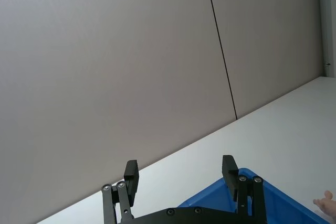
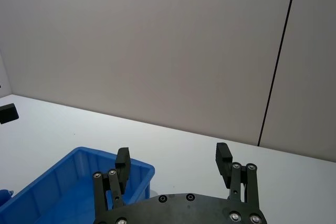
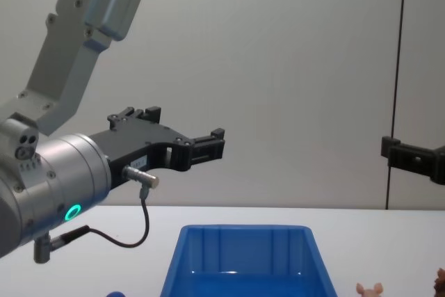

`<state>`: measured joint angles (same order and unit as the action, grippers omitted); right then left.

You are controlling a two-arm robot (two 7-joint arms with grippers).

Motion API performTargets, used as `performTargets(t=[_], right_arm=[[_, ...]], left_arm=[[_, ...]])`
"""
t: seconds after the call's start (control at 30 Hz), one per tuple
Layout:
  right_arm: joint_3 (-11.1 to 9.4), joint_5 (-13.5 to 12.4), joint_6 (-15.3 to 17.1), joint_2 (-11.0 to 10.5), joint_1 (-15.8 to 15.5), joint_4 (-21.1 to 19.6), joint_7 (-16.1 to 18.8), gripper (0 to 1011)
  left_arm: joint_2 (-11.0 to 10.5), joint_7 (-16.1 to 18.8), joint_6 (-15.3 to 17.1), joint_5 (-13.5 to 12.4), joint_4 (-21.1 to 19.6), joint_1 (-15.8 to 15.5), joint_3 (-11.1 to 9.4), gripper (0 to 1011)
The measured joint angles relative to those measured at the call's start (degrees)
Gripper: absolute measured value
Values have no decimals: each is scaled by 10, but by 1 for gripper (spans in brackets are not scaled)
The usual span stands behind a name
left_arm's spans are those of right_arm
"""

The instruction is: Pick up the two dolls from the table and place them into the box.

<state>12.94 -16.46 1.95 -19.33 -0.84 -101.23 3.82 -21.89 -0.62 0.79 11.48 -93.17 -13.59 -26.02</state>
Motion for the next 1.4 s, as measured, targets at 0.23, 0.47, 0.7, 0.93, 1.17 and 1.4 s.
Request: performTargets(t=[0.23,0.47,0.7,0.93,1.17,1.4], right_arm=[[0,0,0,0,0,0,0,1001],[0,0,0,0,0,0,0,1001],[0,0,0,0,0,0,0,1001],[0,0,0,0,0,0,0,1001],[0,0,0,0,0,0,0,1001],[0,0,0,0,0,0,0,1001]], left_arm=[[0,0,0,0,0,0,0,1001],[0,0,0,0,0,0,0,1001],[0,0,0,0,0,0,0,1001],[0,0,0,0,0,0,0,1001],[0,0,0,0,0,0,0,1001],[0,0,0,0,0,0,0,1001]])
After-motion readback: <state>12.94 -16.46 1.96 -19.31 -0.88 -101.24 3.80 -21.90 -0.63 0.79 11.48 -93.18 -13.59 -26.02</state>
